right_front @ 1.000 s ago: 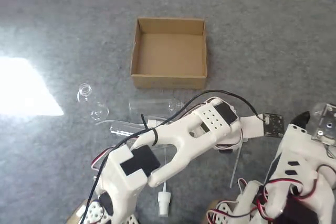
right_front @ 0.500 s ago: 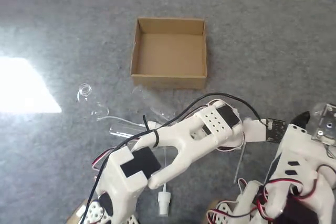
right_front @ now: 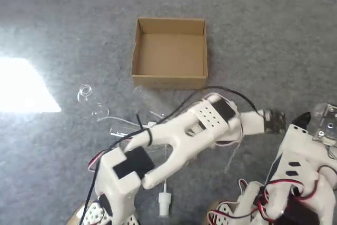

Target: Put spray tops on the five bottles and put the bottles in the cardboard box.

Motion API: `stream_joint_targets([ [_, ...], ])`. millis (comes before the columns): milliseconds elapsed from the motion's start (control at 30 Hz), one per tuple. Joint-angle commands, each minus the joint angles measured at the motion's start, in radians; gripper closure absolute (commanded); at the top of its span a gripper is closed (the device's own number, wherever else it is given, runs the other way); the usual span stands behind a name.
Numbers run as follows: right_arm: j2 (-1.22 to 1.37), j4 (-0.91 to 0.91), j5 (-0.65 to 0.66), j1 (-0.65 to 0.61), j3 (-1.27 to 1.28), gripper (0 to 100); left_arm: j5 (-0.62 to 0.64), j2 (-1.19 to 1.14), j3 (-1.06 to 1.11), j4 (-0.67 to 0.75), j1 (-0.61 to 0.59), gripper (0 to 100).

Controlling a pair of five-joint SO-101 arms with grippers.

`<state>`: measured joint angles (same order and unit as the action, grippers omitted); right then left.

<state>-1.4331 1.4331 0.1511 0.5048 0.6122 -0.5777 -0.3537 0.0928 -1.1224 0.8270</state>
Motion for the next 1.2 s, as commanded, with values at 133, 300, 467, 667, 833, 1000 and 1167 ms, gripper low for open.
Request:
stream_joint_targets([
  [133, -0.007, -0.025, 0.014, 0.007, -0.012, 86.4, 0.098, 0.176, -0.038, -0.006, -0.063, 97],
  [300, -0.007, -0.025, 0.014, 0.007, -0.012, 86.4, 0.117, 0.16, -0.036, -0.002, -0.057, 96],
  [467, -0.007, -0.024, 0.014, 0.007, -0.012, 86.4, 0.129, 0.043, -0.059, 0.002, -0.023, 83],
  [667, -0.007, -0.024, 0.014, 0.007, -0.012, 86.4, 0.195, -0.163, -0.24, -0.054, -0.02, 80],
  [833, -0.007, -0.024, 0.014, 0.007, -0.011, 86.4, 0.195, -0.358, -0.503, -0.241, -0.02, 80],
  [1000, -0.007, -0.024, 0.014, 0.007, -0.009, 86.4, 0.195, -0.546, -0.806, -0.436, -0.02, 81],
  [1167, -0.007, -0.024, 0.014, 0.007, -0.008, 86.4, 0.195, -0.713, -1.09, -0.586, -0.02, 91],
])
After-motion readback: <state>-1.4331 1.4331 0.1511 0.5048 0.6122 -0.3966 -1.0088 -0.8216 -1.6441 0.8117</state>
